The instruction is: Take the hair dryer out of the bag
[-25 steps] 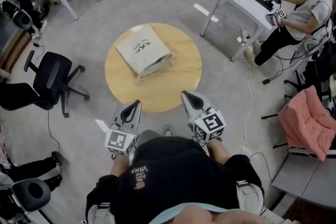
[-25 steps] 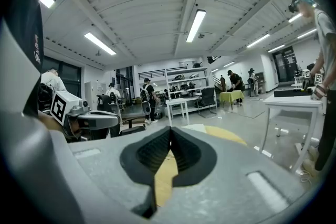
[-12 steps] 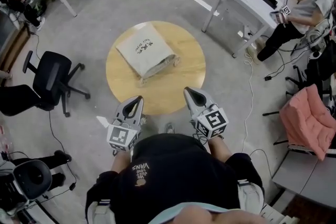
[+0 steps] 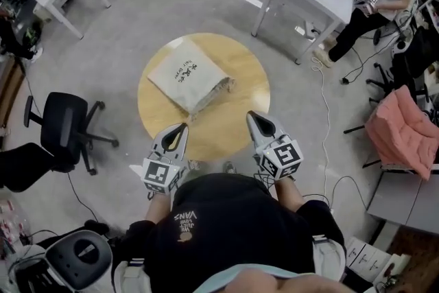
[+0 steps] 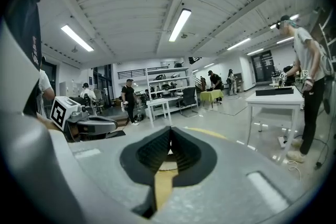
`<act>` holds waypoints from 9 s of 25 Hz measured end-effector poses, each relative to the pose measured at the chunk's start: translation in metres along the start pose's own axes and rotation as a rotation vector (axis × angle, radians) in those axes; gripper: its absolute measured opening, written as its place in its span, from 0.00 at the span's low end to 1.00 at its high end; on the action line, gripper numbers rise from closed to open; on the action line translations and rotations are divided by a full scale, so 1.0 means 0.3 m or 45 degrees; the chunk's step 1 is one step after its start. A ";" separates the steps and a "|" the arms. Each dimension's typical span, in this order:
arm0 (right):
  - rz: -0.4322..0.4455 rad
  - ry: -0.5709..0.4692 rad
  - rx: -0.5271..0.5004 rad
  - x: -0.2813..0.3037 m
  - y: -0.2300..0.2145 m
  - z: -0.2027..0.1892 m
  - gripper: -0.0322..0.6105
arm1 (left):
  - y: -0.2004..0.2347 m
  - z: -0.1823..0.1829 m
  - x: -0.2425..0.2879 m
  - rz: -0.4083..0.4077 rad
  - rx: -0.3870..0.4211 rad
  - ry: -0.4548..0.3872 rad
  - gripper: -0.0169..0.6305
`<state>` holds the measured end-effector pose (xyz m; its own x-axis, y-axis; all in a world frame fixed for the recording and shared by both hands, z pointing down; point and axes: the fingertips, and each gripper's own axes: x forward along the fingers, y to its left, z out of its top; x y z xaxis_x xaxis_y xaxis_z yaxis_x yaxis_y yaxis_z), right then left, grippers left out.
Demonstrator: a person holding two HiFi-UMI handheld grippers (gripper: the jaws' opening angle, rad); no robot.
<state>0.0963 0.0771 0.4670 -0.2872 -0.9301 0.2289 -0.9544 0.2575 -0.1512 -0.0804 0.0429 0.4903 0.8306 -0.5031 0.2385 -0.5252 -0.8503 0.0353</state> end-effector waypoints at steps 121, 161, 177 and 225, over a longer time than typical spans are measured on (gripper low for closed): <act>-0.051 0.129 0.084 0.299 -0.100 -0.065 0.05 | 0.332 -0.448 0.496 -0.010 -0.051 0.659 0.08; 0.356 0.369 -0.147 0.549 -0.135 -0.151 0.16 | 0.478 -0.374 0.581 0.195 -0.342 0.651 0.08; 0.602 0.548 -0.355 0.681 -0.107 -0.269 0.24 | 0.507 -0.386 0.601 0.252 -0.433 0.661 0.08; 0.989 0.809 -0.984 0.841 -0.041 -0.504 0.48 | 0.549 -0.430 0.606 0.299 -0.526 0.675 0.08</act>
<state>0.0233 -0.1210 0.6721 -0.5753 -0.2321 0.7844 -0.2547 0.9621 0.0979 -0.0399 -0.1688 0.6648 0.5400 -0.4335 0.7214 -0.7936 -0.5476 0.2650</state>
